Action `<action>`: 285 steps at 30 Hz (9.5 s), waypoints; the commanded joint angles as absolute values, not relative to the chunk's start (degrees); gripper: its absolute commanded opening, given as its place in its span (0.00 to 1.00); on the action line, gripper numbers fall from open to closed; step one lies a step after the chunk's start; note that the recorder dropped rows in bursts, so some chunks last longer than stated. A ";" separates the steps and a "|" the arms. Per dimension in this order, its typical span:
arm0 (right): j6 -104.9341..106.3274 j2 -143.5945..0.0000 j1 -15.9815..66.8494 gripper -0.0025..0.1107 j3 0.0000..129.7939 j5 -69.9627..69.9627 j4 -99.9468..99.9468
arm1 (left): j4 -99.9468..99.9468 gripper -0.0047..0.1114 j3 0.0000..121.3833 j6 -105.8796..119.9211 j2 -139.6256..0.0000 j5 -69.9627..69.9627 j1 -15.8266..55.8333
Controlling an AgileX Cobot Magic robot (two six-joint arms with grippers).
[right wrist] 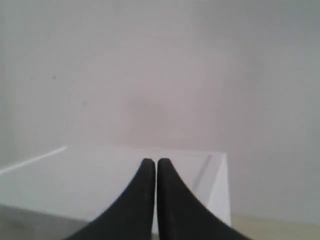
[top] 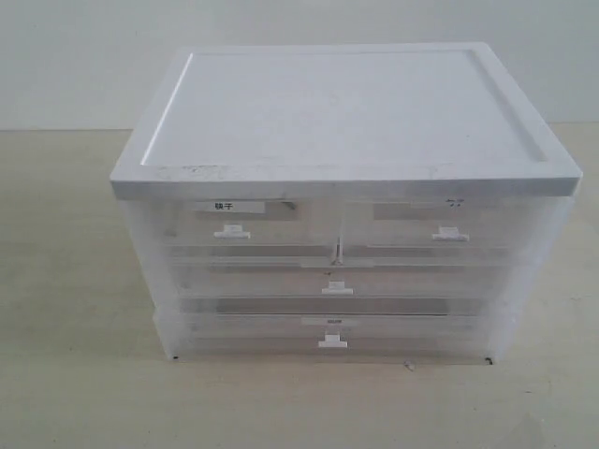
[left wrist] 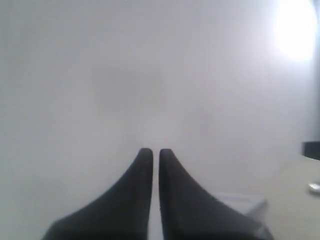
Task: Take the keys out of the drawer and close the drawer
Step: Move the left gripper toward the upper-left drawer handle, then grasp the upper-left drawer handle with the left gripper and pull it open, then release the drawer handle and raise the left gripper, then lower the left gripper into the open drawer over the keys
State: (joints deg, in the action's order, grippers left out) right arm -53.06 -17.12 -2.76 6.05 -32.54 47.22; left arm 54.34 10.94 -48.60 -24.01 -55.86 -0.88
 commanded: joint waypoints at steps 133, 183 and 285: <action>-41.28 -59.47 -2.89 0.02 7.11 -57.19 62.07 | 65.58 0.36 67.74 -41.23 -71.20 26.48 32.59; -41.51 -59.47 -2.89 0.02 7.11 -57.35 62.50 | -20.58 0.44 66.96 71.24 -85.29 56.98 32.72; -36.66 -61.92 -2.89 0.02 7.11 -56.25 53.13 | 10.43 0.58 64.31 3.15 -85.46 54.06 54.47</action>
